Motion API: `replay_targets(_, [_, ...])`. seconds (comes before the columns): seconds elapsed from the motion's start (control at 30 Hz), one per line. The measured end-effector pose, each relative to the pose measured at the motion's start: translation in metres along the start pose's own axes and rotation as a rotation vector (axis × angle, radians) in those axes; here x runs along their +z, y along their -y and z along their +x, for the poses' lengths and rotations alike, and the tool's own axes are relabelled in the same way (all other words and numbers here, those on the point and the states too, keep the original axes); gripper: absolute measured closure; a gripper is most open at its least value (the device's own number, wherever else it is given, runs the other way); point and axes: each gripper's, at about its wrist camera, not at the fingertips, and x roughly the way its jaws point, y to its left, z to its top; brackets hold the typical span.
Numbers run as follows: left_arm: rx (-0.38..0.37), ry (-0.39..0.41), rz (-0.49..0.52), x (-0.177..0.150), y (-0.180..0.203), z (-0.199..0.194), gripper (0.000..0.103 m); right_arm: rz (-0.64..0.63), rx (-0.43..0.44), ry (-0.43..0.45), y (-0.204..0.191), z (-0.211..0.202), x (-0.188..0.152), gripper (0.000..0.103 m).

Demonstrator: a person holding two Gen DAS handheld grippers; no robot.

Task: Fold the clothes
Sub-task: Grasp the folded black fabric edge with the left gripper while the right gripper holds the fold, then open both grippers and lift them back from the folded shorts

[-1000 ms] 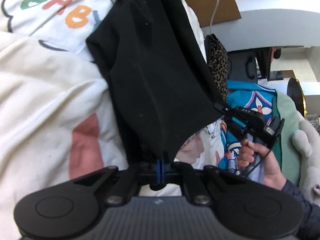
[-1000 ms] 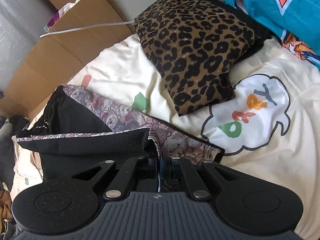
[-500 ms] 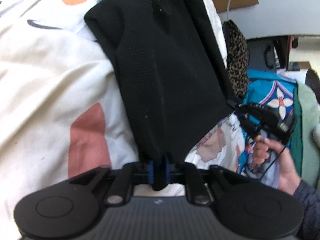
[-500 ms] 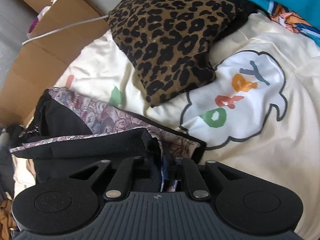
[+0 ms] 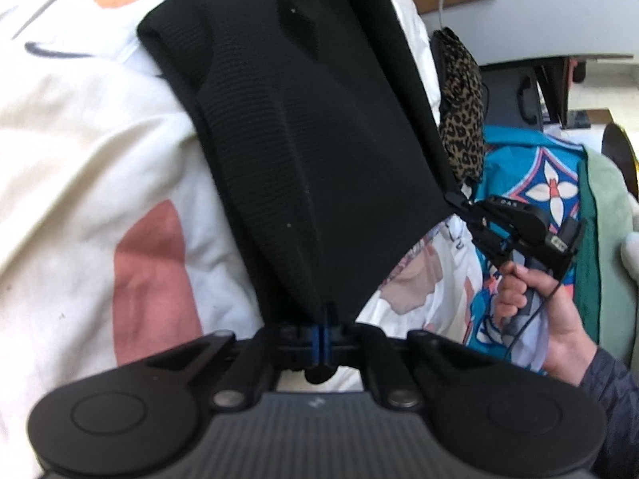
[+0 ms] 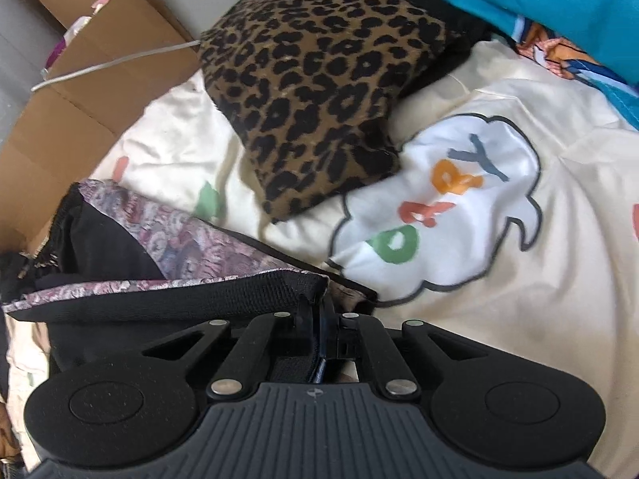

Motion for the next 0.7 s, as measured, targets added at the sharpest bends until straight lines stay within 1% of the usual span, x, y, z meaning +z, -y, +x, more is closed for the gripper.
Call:
replay_targets(0.1, [0.018, -0.010, 0.014, 0.000, -0.001, 0.002, 0.101, -0.006, -0.024, -0.007, 0.004, 0.002, -0.003, 0.103])
replay_targets(0.2, [0.019, -0.020, 0.022, 0.001, 0.000, 0.005, 0.101, -0.010, -0.054, -0.002, 0.006, 0.001, -0.004, 0.103])
replay_targets(0.33, [0.020, -0.039, 0.050, 0.001, 0.001, 0.007, 0.101, -0.019, -0.063, -0.016, 0.008, 0.004, -0.001, 0.103])
replay_targets(0.4, [0.042, -0.041, 0.054, 0.003, 0.001, 0.010, 0.101, -0.008, -0.062, -0.037, 0.010, 0.007, 0.001, 0.102])
replay_targets(0.43, [0.055, -0.042, 0.053, 0.003, -0.002, 0.010, 0.100, -0.003, -0.062, -0.048, 0.011, 0.009, 0.002, 0.100])
replay_targets(0.47, [0.063, -0.045, 0.051, 0.004, -0.004, 0.010, 0.099, 0.002, -0.062, -0.058, 0.012, 0.011, 0.002, 0.093])
replay_targets(0.53, [0.070, -0.052, 0.034, 0.006, -0.006, 0.010, 0.098, 0.026, -0.068, -0.073, 0.015, 0.011, 0.004, 0.084])
replay_targets(0.57, [0.073, -0.055, 0.025, 0.007, -0.006, 0.009, 0.097, 0.030, -0.083, -0.072, 0.014, 0.007, 0.005, 0.071])
replay_targets(0.6, [0.079, -0.060, 0.016, 0.008, -0.007, 0.007, 0.095, 0.034, -0.098, -0.071, 0.014, 0.004, 0.005, 0.065])
replay_targets(0.63, [0.085, -0.065, 0.010, 0.008, -0.007, 0.004, 0.095, 0.037, -0.110, -0.071, 0.014, 0.001, 0.006, 0.065])
replay_targets(0.7, [0.110, -0.071, 0.012, 0.009, -0.005, -0.005, 0.089, 0.032, -0.114, -0.079, 0.012, -0.007, 0.010, 0.065])
